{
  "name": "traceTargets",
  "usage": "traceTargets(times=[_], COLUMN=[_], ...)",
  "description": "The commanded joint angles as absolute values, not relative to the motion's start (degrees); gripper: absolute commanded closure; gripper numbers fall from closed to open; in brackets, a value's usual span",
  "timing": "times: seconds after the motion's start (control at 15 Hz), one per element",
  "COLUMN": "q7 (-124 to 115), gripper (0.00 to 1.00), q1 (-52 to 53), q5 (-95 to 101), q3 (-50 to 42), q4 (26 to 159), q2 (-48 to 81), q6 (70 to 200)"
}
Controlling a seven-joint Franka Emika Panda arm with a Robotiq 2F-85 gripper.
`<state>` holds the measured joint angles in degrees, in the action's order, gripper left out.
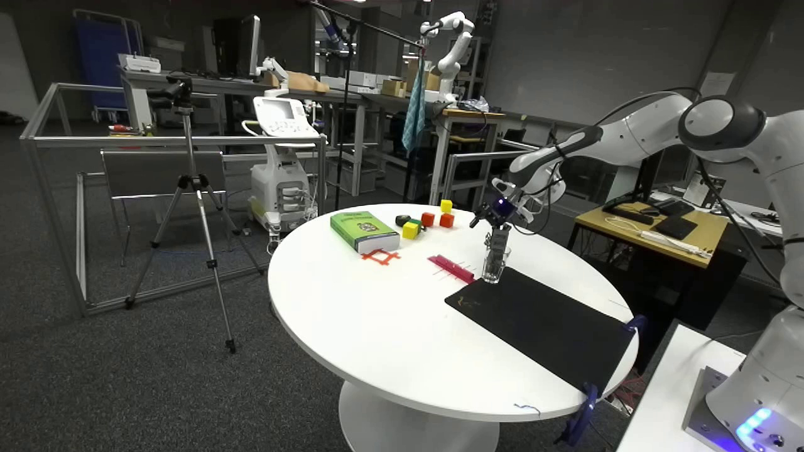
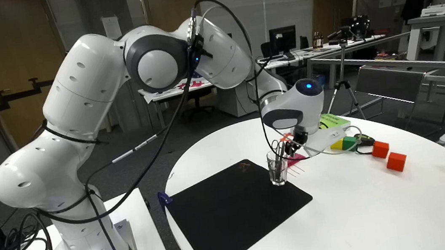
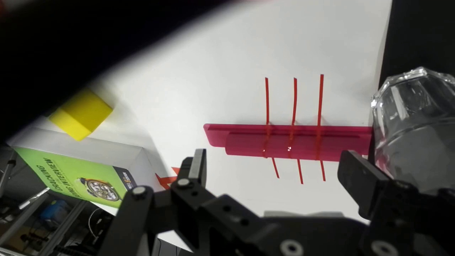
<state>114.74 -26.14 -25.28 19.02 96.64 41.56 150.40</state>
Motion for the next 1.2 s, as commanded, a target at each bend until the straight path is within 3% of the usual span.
traceTargets(times=[0.0, 1.13], q7=[115.5, 114.1], gripper=[0.00, 0.00], q1=[-25.2, -23.8], q5=[-25.0, -24.9], q3=[17.6, 15.8], q4=[97.9, 97.8], q2=[40.2, 40.0], q6=[149.7, 146.6])
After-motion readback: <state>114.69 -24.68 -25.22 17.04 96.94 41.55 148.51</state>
